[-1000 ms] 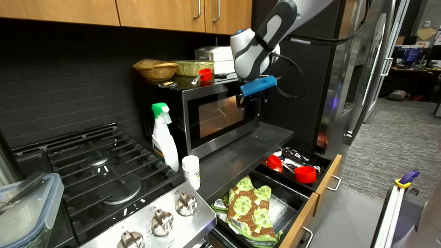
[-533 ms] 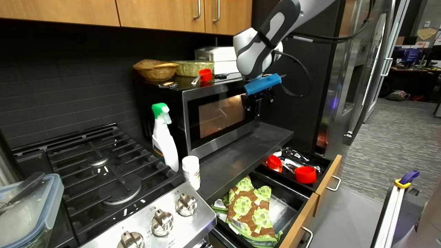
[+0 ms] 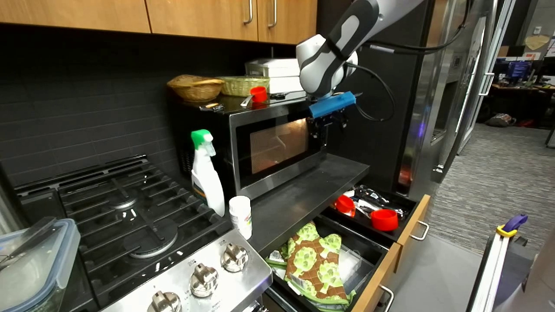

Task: Close the microwave door

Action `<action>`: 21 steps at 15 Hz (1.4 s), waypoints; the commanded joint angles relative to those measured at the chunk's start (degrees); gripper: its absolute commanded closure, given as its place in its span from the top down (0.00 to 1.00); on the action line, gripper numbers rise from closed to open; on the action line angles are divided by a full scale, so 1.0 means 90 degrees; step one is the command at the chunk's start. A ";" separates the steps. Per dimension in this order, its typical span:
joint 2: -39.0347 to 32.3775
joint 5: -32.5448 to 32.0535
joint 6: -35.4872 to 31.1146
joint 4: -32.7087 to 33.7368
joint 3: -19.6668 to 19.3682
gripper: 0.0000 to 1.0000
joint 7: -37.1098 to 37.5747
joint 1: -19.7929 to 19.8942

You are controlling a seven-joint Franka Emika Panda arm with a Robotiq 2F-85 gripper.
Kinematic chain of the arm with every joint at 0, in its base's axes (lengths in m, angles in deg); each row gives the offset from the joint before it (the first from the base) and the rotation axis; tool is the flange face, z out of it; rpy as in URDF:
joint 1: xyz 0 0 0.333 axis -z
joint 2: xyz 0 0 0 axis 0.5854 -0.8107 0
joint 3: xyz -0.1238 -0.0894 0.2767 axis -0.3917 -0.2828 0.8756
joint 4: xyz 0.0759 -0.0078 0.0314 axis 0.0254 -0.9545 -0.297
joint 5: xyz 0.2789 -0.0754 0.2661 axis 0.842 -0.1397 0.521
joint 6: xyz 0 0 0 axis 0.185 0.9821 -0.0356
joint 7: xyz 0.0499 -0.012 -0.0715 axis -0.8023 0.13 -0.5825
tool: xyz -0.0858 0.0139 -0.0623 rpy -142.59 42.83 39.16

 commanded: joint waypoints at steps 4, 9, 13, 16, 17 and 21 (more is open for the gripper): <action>-0.0512 0.0224 -0.0415 0.0909 0.0285 1.00 -0.0081 0.0136; -0.0578 0.0266 -0.0409 0.1228 0.0419 1.00 -0.0280 0.0035; -0.0536 0.0362 -0.0174 0.1219 0.0524 1.00 -0.0511 0.0042; -0.0317 0.0470 0.0036 0.0926 0.0555 1.00 -0.0629 0.0054; -0.0285 0.0445 -0.0018 0.0865 0.0541 1.00 -0.0638 0.0060; -0.0348 0.0297 -0.0099 0.0902 0.0474 1.00 -0.0514 0.0032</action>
